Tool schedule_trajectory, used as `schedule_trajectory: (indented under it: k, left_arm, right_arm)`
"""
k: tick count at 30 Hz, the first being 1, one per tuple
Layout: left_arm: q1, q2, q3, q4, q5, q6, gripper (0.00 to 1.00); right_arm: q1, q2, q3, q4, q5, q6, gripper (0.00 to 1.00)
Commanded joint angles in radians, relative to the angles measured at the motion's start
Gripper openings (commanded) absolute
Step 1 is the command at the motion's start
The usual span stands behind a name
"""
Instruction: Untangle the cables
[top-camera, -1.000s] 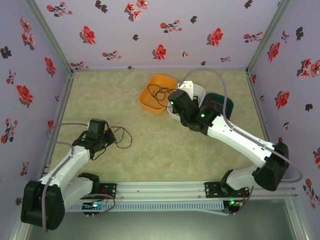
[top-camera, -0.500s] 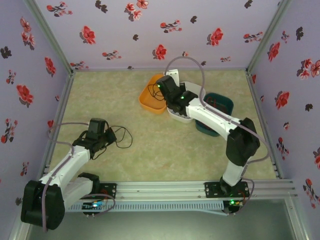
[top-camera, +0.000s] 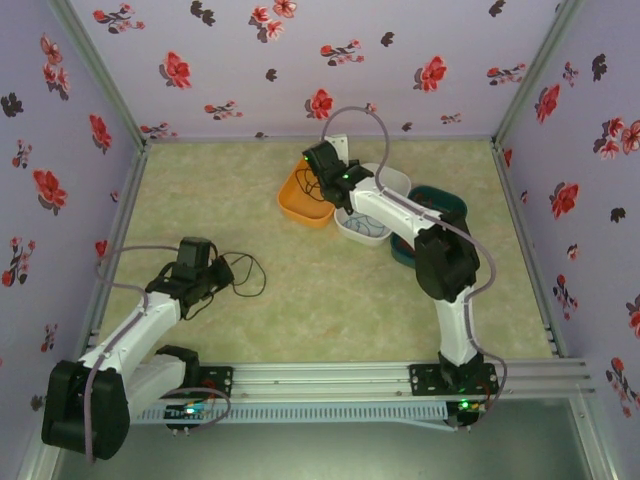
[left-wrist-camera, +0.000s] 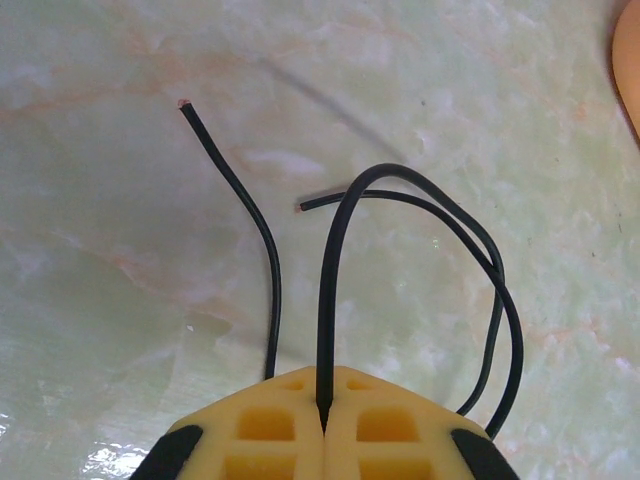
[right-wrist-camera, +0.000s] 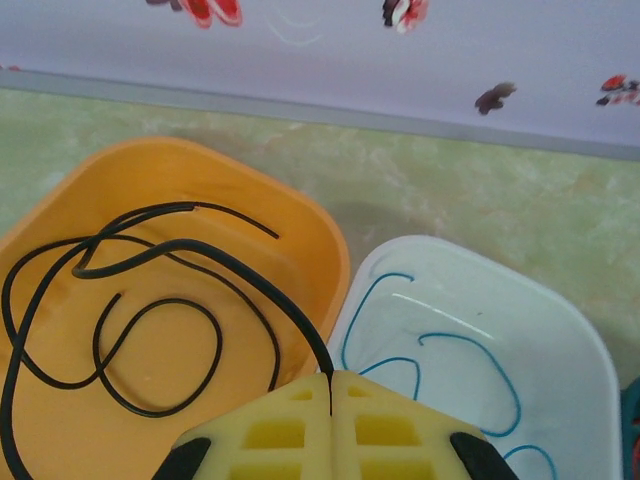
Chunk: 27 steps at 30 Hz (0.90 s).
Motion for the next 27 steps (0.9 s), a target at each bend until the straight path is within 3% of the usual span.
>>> schedule_trajectory:
  k: [1,16,24,27]
  left_arm:
    - [0.005,0.012,0.002,0.012,0.021,0.024,0.0]
    - [0.006,0.015,-0.001,0.015,0.03,0.025,0.0]
    - [0.005,0.009,-0.003,0.019,0.037,0.028,0.0]
    - [0.005,0.002,0.001,0.016,0.04,0.031,0.0]
  right_arm:
    - [-0.007,0.046,0.053,-0.076,-0.044,0.075,0.0]
    - [-0.007,0.165,0.132,-0.132,-0.19,0.169,0.01]
    - [-0.008,0.205,0.162,-0.135,-0.24,0.154,0.1]
    - [-0.009,0.212,0.171,-0.138,-0.26,0.146,0.21]
